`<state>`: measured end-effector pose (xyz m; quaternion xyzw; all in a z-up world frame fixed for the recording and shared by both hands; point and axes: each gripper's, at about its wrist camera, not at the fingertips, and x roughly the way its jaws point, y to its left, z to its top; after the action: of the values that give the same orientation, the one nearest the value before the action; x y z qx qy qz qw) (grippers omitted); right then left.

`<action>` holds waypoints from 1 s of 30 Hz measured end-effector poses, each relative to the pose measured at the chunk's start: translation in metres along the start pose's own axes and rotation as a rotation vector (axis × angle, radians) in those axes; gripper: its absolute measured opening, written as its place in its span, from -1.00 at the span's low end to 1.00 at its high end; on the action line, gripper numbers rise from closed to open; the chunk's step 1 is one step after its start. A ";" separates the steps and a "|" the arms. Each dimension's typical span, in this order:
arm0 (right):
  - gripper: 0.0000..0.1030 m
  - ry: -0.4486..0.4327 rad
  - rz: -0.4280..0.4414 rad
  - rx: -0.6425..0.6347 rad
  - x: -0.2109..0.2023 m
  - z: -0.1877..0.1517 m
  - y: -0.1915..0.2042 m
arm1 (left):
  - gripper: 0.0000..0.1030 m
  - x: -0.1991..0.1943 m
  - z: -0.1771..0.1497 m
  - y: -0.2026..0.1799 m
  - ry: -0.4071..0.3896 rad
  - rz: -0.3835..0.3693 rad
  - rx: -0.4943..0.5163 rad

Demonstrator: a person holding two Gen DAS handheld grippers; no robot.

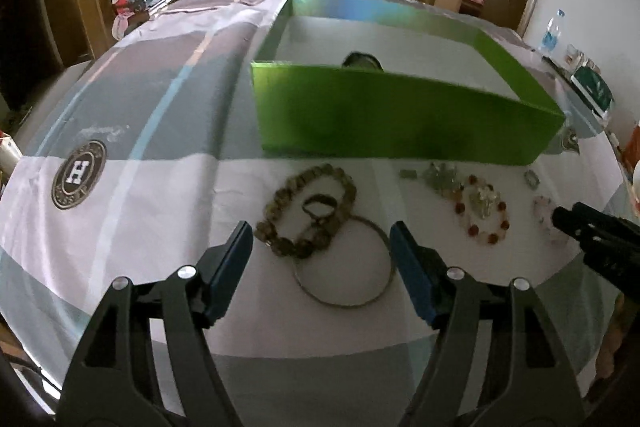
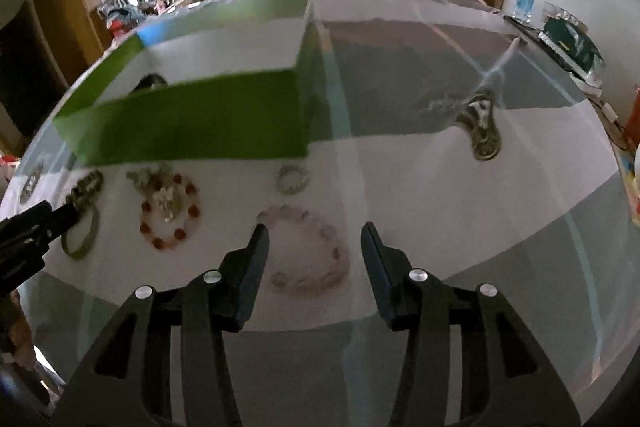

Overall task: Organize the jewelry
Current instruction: 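Withdraw both tools from the box back over the remaining jewelry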

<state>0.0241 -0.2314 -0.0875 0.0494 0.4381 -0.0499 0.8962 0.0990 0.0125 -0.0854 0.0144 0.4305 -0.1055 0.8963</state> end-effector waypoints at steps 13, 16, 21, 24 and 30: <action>0.05 0.008 0.035 -0.175 -0.008 -0.023 0.047 | 0.45 0.002 -0.026 -0.027 0.025 0.006 0.090; 0.05 0.010 0.074 -0.193 -0.012 -0.026 0.051 | 0.45 0.000 -0.029 -0.032 0.026 0.003 0.101; 0.05 0.001 0.036 -0.160 -0.015 -0.025 0.044 | 0.47 -0.002 -0.029 -0.026 0.023 0.006 0.082; 0.05 0.010 0.023 -0.138 -0.010 -0.023 0.036 | 0.51 -0.003 -0.027 -0.022 0.015 0.010 0.061; 0.06 0.017 0.042 -0.128 -0.006 -0.026 0.036 | 0.55 -0.001 -0.022 -0.013 0.012 0.014 0.019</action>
<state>0.0053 -0.1916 -0.0973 0.0018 0.4468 -0.0024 0.8946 0.0789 0.0026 -0.0975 0.0264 0.4346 -0.1033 0.8943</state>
